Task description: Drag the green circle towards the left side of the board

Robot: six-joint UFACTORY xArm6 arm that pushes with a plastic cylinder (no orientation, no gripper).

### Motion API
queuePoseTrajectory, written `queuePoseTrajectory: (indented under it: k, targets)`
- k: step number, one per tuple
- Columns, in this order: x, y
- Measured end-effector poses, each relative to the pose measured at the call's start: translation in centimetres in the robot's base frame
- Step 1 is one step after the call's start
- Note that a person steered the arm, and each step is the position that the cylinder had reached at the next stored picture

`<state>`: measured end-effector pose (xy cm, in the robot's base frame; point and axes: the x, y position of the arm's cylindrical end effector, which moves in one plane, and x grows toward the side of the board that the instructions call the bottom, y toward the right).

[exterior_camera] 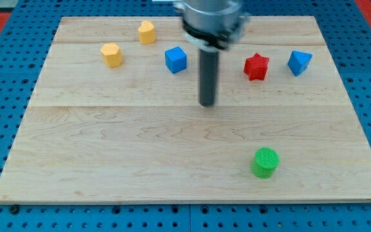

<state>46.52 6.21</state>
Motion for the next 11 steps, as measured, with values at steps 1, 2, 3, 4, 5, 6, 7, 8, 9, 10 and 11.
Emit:
queuePoseTrajectory:
  k: [1,2,3,4,5,6,7,8,9,10,11]
  targets:
    - [4.8,11.5]
    - [11.2,14.5]
    - [11.5,8.0]
    - [7.3,-0.3]
    - [4.0,-9.0]
    - [2.6,-12.3]
    - [2.6,-12.1]
    - [2.5,-13.5]
    - [2.2,-19.5]
    - [1.7,-23.5]
    - [2.0,-23.3]
